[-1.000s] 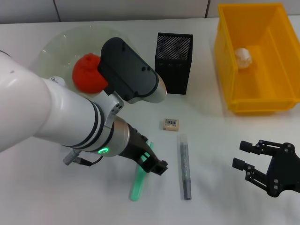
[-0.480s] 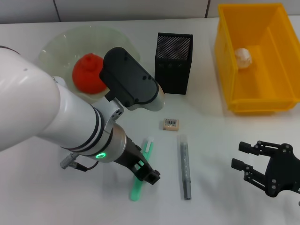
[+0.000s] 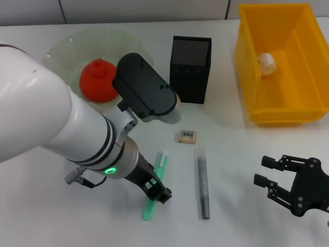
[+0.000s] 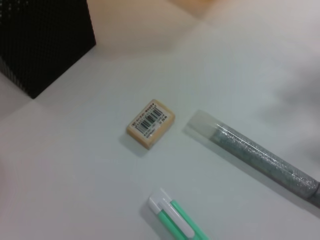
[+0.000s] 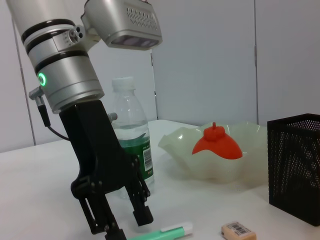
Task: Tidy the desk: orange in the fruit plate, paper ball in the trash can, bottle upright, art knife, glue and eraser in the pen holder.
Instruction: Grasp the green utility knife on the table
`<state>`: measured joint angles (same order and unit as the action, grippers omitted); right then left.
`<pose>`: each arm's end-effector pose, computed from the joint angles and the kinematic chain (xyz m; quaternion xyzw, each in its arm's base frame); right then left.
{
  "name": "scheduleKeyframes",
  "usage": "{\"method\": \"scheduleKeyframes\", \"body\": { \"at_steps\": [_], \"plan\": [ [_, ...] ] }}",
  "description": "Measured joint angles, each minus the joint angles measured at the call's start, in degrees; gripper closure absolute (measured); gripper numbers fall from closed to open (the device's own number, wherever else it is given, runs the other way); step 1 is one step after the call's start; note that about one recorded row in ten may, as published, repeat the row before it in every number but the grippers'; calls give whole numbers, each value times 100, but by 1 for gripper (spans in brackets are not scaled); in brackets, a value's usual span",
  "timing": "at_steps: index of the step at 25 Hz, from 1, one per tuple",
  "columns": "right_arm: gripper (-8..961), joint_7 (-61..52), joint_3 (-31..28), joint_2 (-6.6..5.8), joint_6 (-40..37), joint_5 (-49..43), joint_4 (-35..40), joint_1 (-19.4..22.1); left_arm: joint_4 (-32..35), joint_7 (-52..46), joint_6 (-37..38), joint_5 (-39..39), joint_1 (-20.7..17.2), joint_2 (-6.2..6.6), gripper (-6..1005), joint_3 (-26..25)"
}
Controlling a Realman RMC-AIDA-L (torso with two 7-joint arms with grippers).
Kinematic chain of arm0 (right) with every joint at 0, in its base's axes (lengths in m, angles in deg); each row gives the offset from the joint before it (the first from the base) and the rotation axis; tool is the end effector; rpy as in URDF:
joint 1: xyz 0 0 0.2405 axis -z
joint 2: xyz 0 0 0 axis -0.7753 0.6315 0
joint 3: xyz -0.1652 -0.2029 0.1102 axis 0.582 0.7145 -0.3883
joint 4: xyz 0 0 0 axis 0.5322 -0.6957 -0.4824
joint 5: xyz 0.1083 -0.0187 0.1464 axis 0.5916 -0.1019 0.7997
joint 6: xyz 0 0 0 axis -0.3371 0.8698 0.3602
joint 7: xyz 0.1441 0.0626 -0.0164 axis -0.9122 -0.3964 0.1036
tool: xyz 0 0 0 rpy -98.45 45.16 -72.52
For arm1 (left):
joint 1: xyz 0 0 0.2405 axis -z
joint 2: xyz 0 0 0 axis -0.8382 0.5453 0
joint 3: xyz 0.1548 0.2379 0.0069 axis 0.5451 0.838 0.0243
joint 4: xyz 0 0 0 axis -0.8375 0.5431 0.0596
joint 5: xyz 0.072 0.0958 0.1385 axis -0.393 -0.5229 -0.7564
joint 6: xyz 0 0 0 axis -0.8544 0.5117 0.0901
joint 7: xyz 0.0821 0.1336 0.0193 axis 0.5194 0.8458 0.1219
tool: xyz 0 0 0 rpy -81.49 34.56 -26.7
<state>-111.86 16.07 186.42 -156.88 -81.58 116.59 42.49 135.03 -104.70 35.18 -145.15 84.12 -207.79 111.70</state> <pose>0.3331 0.2051 -0.0417 -0.9198 0.1558 0.2784 0.2283 -0.1881 0.2715 -0.1097 -0.9392 -0.2441 0.2003 0.1352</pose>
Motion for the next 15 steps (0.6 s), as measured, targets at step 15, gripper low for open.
{"method": "scheduleKeyframes", "body": {
  "at_steps": [15],
  "plan": [
    [417,-9,21,-15,-348,-520,-3,-114,-43,0,145,63,130,-3,494,-55]
  ]
}}
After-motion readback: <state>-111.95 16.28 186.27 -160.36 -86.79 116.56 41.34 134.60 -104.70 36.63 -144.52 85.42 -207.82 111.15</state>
